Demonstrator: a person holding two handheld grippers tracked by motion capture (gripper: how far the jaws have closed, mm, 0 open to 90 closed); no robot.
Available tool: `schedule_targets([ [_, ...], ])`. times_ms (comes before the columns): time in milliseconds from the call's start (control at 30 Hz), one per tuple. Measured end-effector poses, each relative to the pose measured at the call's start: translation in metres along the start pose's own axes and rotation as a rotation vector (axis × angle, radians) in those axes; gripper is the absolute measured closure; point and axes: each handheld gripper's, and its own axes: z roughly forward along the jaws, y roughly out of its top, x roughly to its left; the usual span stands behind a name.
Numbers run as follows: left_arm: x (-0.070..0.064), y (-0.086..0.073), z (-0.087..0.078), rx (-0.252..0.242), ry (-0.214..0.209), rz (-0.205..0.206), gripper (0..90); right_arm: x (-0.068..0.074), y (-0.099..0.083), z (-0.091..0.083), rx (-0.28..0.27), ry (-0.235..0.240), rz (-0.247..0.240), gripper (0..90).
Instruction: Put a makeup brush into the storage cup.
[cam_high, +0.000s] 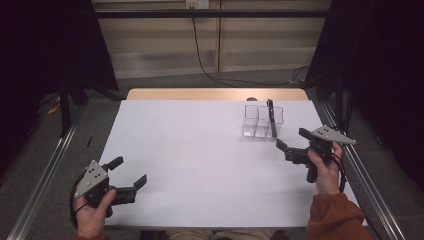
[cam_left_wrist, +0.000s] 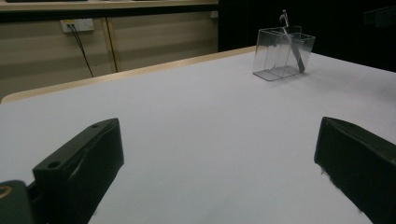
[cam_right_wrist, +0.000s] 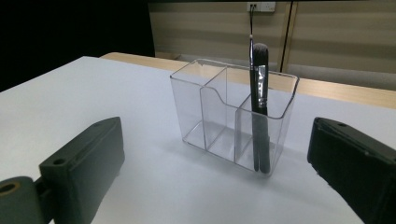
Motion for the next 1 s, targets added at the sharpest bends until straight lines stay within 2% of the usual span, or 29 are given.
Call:
schedule_targets([
  [133,-0.001,0.000,-0.001,-0.004,0.001,0.000,1.5,0.002,-0.001,-0.007,-0.019,-0.010,-0.008,3.9],
  [300,-0.001,0.000,-0.001,-0.003,0.000,0.001,1.5,0.005,-0.009,-0.017,-0.013,-0.014,-0.017,3.6],
  [1000,-0.002,0.000,-0.002,-0.003,0.001,0.005,1.4,0.012,-0.035,-0.044,-0.010,-0.018,0.007,2.0],
])
